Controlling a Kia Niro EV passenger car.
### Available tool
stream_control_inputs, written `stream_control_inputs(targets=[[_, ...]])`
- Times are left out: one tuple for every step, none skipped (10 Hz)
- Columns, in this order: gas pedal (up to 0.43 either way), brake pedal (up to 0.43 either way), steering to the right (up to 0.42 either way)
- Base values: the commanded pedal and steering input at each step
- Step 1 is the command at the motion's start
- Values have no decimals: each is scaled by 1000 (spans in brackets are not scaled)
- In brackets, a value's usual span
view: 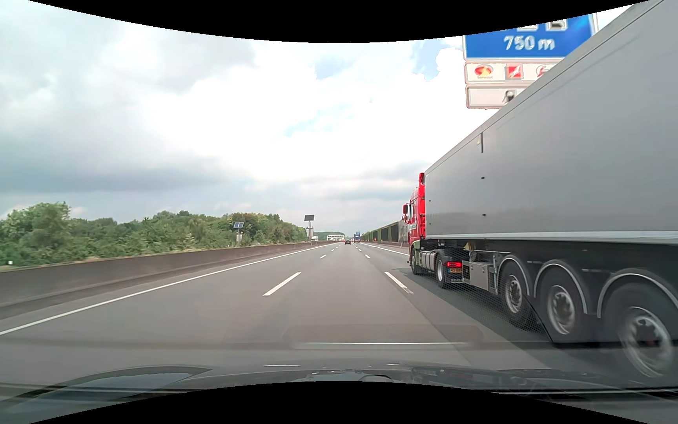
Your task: Follow the waypoints while adhering to traffic rules and regulations
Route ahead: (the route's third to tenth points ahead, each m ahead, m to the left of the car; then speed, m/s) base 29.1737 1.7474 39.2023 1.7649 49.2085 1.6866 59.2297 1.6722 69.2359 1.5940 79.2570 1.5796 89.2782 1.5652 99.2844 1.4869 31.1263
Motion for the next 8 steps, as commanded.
stream_control_inputs(targets=[[260,0,-2],[260,0,-2],[260,0,-2],[260,0,-2],[260,0,-3],[260,0,-3],[260,0,-2],[260,0,-2]])
